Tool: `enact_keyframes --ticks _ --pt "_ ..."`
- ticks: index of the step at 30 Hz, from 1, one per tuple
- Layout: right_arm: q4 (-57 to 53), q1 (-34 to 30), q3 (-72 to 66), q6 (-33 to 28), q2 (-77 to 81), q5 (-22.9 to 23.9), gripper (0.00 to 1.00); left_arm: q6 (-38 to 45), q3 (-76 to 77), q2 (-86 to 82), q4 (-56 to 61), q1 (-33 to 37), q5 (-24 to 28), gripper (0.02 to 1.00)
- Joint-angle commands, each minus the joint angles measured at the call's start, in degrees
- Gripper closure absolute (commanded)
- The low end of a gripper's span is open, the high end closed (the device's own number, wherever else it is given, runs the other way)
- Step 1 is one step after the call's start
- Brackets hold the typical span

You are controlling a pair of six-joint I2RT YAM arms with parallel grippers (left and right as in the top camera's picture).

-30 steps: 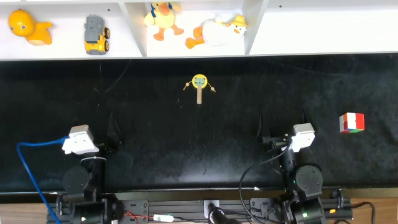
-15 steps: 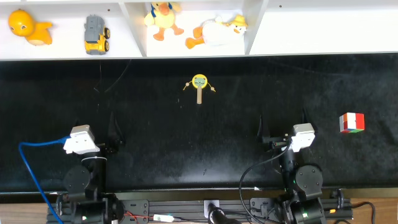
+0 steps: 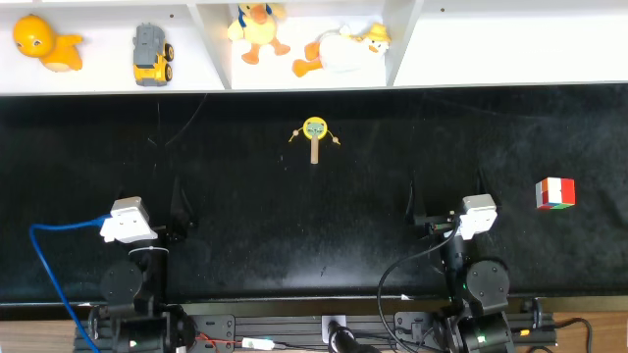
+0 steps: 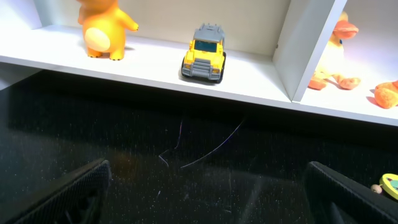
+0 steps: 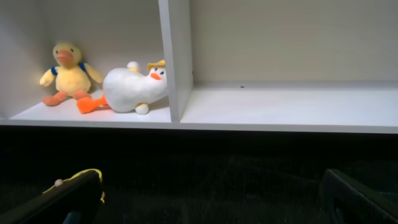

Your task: Store Toys

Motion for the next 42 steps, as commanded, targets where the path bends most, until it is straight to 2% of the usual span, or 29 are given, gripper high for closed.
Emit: enact_keyframes --ticks 1,36,39,42 --pt "0.2 0.3 -0.7 -0.2 -0.5 0.2 0.005 -0.2 -0.4 -0.6 0.3 -0.1 0.0 0.020" --pt "0.2 0.3 -0.7 0.3 -0.5 0.0 0.005 -0.2 -0.4 -0.6 0.3 -0.1 0.0 0.020" --pt "0.2 0.3 -0.7 4.0 -0.5 0.0 0.005 -0.2 -0.4 -0.6 0.3 -0.1 0.0 0.020" --pt "0.2 0.3 -0.7 10.9 -0.5 -0.1 0.005 -0.2 -0.4 -0.6 0.3 -0.1 0.0 0.020"
